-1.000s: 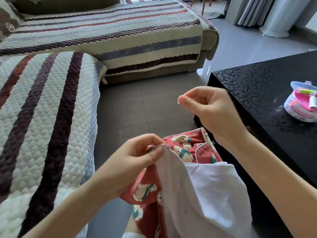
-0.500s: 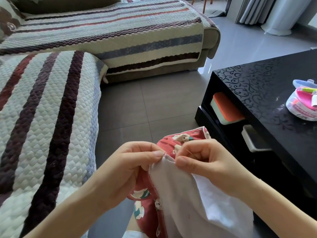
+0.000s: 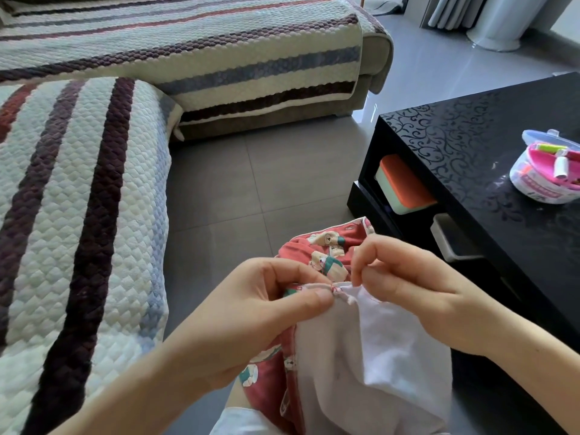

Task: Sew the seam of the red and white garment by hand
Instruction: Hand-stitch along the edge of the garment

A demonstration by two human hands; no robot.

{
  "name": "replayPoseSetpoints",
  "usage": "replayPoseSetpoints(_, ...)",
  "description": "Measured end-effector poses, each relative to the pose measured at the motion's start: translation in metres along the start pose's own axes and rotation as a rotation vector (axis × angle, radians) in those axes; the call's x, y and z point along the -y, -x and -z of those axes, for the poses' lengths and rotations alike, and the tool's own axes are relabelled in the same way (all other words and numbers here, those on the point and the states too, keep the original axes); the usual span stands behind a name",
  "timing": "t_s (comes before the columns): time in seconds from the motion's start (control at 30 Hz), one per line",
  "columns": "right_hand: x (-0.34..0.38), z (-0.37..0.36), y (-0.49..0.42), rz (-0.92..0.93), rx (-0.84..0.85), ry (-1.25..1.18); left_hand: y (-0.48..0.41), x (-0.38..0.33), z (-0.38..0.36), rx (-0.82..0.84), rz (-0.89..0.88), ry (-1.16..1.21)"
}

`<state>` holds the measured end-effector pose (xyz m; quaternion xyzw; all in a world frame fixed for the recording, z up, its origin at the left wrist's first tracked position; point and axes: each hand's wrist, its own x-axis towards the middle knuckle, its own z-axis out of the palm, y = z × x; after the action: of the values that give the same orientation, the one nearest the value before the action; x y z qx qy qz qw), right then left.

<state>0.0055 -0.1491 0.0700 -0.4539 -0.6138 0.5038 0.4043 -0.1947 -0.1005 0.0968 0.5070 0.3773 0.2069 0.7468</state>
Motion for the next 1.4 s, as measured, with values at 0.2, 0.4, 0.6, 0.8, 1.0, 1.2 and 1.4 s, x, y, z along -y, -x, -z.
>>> replayPoseSetpoints(0.2, -0.004, -0.006, 0.0, 0.066, -0.004, 0.043, 0.003, -0.001, 0.0, 0.024, 0.025, 0.001)
replayPoseSetpoints(0.4, -0.009, -0.004, 0.001, 0.065, -0.02, 0.038, 0.004, 0.002, 0.005, 0.009, 0.028, -0.08)
replayPoseSetpoints(0.6, -0.009, -0.004, 0.0, 0.076, -0.012, 0.036, 0.005, -0.001, 0.005, 0.012, 0.012, -0.1)
replayPoseSetpoints(0.8, -0.01, -0.005, -0.002, 0.08, -0.002, 0.015, 0.005, 0.0, 0.004, 0.022, 0.0, -0.094)
replayPoseSetpoints(1.0, -0.009, -0.007, -0.002, 0.098, 0.022, -0.051, 0.004, 0.0, 0.001, 0.057, 0.006, -0.052)
replayPoseSetpoints(1.2, -0.011, -0.011, -0.004, 0.105, 0.054, -0.124, 0.006, -0.007, -0.007, 0.058, -0.019, 0.026)
replayPoseSetpoints(1.4, -0.022, -0.009, -0.004, 0.098, -0.079, -0.064, 0.001, 0.0, -0.007, -0.036, -0.026, 0.005)
